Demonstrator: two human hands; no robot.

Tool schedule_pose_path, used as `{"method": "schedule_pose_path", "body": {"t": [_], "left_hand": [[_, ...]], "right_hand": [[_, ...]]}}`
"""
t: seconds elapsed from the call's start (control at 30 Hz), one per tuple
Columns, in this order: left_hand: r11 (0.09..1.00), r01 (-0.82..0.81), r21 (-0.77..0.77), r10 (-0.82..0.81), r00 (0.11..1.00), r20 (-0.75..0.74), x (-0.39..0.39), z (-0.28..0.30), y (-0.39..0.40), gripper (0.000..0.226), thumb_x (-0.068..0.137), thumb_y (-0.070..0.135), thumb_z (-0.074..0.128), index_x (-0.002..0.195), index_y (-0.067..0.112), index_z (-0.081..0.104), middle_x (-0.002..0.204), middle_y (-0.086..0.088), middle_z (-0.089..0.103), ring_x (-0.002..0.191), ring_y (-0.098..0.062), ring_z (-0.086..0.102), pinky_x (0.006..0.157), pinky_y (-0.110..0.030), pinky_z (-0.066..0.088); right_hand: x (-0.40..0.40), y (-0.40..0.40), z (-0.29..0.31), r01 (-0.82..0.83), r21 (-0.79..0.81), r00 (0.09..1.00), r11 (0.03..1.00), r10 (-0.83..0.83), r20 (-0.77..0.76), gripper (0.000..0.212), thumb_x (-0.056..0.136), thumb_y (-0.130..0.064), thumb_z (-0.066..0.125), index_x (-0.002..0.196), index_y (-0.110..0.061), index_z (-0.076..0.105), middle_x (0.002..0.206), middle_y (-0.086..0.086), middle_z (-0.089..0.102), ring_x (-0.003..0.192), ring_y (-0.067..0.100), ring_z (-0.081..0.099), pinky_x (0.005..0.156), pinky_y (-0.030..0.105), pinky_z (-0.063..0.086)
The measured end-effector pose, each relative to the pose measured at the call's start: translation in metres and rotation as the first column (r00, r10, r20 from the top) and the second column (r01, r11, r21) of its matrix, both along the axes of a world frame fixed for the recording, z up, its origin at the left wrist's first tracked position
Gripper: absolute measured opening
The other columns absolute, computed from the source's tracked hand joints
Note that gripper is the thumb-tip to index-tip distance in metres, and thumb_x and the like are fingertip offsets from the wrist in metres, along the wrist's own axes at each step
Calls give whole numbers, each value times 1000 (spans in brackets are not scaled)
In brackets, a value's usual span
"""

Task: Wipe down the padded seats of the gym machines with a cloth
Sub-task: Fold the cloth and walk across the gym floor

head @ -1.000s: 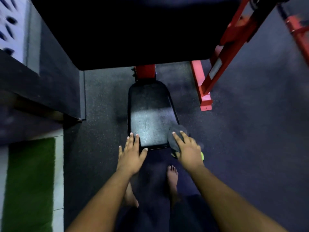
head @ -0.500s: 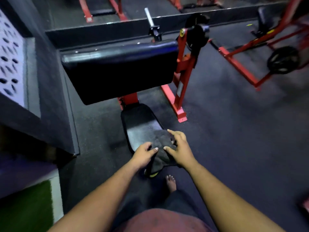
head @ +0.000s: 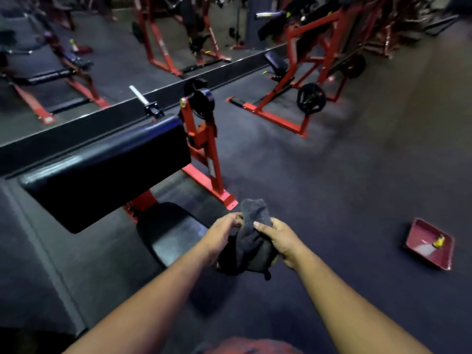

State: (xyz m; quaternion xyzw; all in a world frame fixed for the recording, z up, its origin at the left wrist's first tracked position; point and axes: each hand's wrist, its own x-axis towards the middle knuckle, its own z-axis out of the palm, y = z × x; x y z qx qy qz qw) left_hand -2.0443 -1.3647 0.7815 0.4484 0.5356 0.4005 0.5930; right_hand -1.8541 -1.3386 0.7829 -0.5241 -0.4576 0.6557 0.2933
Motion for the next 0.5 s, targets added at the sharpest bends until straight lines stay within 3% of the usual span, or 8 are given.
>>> {"method": "schedule_pose_path", "body": {"t": [0.07,0.1,0.2,0.27,0.33,0.43,0.5], "left_hand": [[998,12,63,-10,999,-37,21,14,11,24,74,29,58,88,14,71,108,-16,73,105,-24,64,97,-48,48],[995,21,95,-16,999,-48,32,20,16,23,75,23,60,95,15,69,111,-11,72,109,-20,62,97,-42,47],[963,172,206,-152,982,-109,80,32,31,56,75,13,66,129,22,54,127,6,66,120,0,60,103,-22,45],[920,315,233,-278,944,-179,124,45,37,56,73,12,71,125,22,52,110,18,73,104,10,63,90,-14,49],[889,396,230,-333,903,-271,160,51,47,46,73,5,68,113,24,58,96,24,75,93,10,65,83,-15,52],[866,472,162,-390,843,-370,195,41,70,52,64,14,72,114,28,66,104,13,76,100,-3,68,95,-29,56],[830,547,110,-440,763,-473,220,32,85,54,59,23,75,113,26,70,108,6,76,100,-6,67,96,-32,54]], "right_hand": [[30,5,13,49,20,995,999,-48,-85,39,89,-17,76,123,-4,65,114,15,75,102,26,73,91,40,59],[43,6,22,40,39,993,998,-36,-110,43,83,-16,76,123,-5,65,115,17,75,104,29,72,98,45,56],[87,5,57,7,107,991,994,7,-132,46,74,-15,71,119,-8,67,104,11,75,96,25,69,90,41,55],[129,3,84,-26,165,992,986,46,-116,46,76,-14,69,122,-8,66,103,11,73,95,24,68,87,39,55],[172,3,105,-45,212,993,976,68,-100,49,78,-13,68,126,-8,65,108,12,72,99,25,68,90,42,55],[244,6,129,28,282,995,959,-1,-97,50,78,-10,69,127,-8,64,112,13,72,102,26,69,94,43,55],[296,6,138,133,309,988,942,-102,-117,47,77,-7,69,124,-9,65,109,12,73,98,25,70,87,39,57]]}}
